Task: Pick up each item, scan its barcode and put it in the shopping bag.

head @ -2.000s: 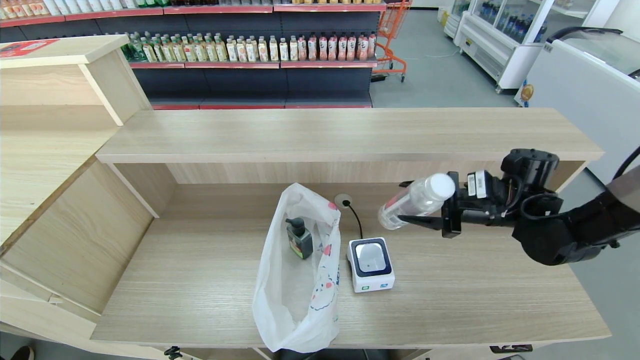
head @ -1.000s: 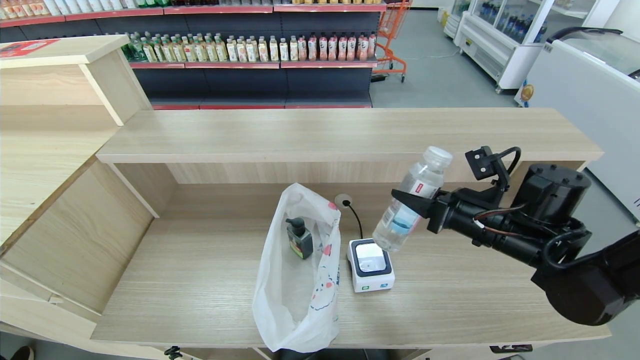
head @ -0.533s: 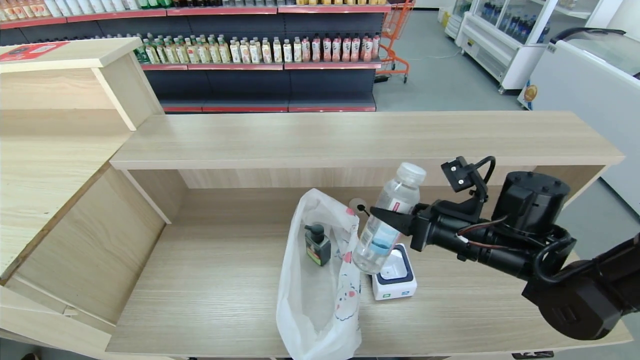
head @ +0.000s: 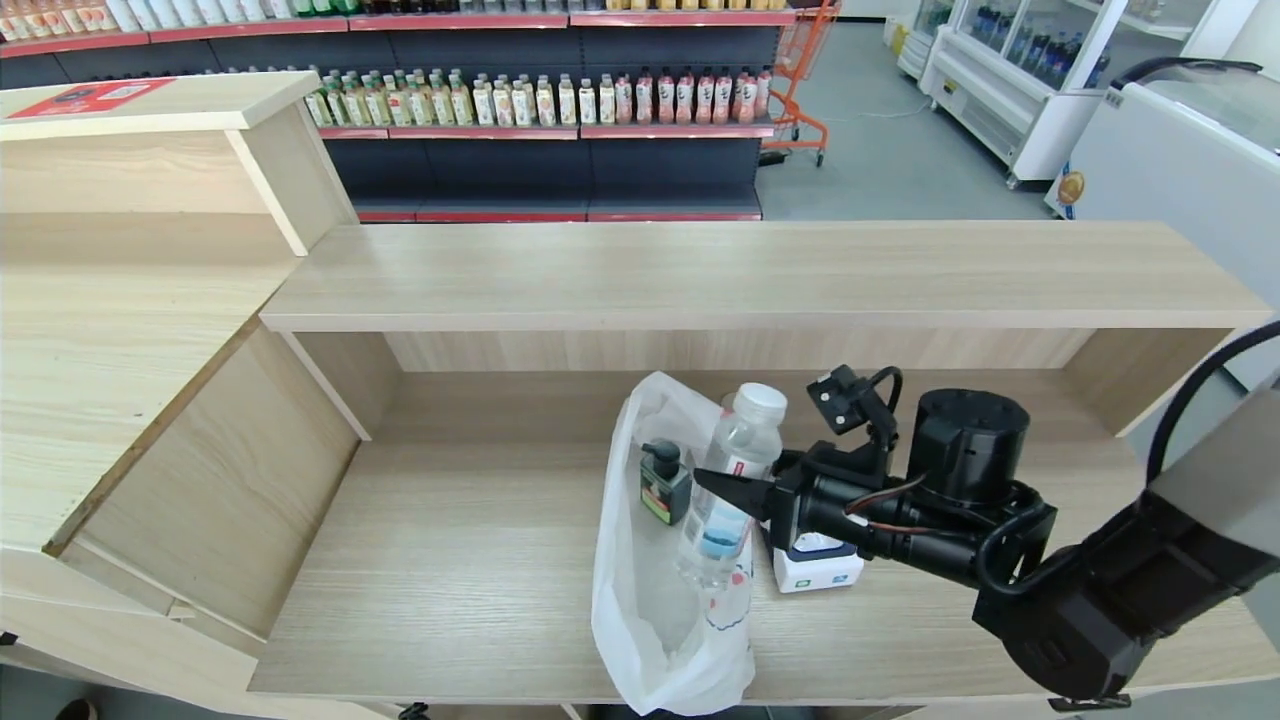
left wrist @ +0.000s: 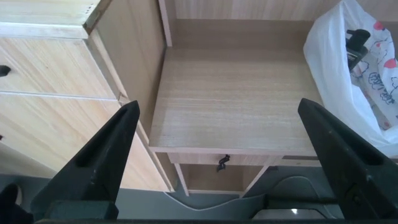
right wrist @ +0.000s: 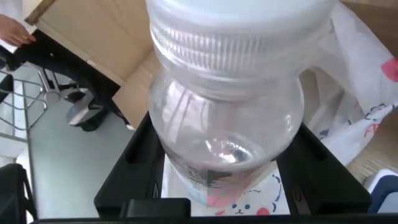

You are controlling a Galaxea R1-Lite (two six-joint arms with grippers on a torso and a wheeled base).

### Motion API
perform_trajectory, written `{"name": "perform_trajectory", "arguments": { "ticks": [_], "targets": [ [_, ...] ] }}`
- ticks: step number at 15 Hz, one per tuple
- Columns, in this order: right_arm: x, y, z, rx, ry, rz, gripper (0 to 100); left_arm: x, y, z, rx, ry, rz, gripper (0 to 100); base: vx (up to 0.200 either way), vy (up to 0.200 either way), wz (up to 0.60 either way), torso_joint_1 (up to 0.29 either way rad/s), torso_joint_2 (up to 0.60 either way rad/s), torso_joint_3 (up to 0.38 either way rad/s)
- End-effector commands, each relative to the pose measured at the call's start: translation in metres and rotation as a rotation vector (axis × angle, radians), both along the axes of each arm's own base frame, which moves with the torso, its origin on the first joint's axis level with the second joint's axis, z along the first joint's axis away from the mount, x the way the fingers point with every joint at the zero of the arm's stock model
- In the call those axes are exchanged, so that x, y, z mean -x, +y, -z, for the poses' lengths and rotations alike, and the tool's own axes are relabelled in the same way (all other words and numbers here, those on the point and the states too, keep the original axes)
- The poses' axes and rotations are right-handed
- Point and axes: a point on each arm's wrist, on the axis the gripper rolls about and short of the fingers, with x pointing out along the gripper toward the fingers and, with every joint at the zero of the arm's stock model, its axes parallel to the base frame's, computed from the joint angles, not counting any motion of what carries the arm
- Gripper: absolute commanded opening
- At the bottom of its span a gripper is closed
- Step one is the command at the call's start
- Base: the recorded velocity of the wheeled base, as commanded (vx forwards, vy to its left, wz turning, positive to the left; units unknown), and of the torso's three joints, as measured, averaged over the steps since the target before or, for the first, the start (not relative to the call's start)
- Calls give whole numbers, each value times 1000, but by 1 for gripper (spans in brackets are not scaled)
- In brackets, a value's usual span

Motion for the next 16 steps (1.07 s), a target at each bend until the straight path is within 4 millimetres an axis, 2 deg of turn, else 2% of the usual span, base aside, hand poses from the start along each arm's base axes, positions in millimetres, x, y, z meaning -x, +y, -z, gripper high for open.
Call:
{"name": "perform_trajectory", "arguments": {
  "ticks": [1, 7, 11, 16],
  "targets": [
    [-8, 6, 36, 75, 0, -10, 0, 0, 0, 0, 0, 0, 0, 100, 0, 0, 0, 0, 0, 0],
    [-23, 24, 78, 253, -183, -39, 0, 0, 0, 0, 0, 0, 0, 100, 0, 0, 0, 0, 0, 0],
    [-38, 34, 96, 309, -235, 9, 0, 0, 0, 0, 0, 0, 0, 100, 0, 0, 0, 0, 0, 0],
    [-36, 34, 103, 356, -276, -5, 0, 0, 0, 0, 0, 0, 0, 100, 0, 0, 0, 0, 0, 0]
  ]
}}
